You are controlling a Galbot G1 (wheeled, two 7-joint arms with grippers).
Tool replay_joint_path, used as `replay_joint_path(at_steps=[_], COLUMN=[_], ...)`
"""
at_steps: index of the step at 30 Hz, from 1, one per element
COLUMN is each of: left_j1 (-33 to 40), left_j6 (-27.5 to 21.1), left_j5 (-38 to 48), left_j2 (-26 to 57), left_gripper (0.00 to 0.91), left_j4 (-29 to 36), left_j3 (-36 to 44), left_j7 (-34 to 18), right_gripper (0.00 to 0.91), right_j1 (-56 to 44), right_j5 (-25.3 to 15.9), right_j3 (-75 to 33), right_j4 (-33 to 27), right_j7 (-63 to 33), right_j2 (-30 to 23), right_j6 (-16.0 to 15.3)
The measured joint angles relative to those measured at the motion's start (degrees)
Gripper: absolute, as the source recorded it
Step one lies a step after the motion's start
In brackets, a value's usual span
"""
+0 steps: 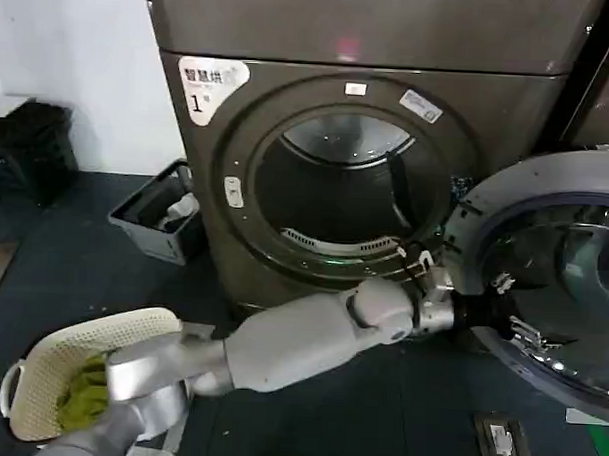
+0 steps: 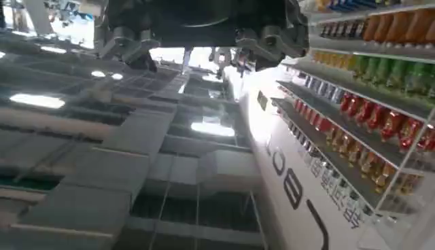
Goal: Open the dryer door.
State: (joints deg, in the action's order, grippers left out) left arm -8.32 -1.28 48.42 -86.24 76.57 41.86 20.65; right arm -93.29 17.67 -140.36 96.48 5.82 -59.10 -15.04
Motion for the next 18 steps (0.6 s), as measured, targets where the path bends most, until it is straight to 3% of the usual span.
replay_joint_path(at_steps=[18], left_j1=[0.51], left_j6=[0.88], left_j5=[0.47], left_j2=[0.83], left_gripper=[0.907], left_j4=[0.51], left_j3=[0.03], left_j7=[-0.05], right_gripper=[0.907], right_j1=[-0.35], right_j5=[0.04], right_j3=[-0.34], right_j4=[0.50], right_j7=[0.00], right_j2=[0.03], right_j6=[0.04])
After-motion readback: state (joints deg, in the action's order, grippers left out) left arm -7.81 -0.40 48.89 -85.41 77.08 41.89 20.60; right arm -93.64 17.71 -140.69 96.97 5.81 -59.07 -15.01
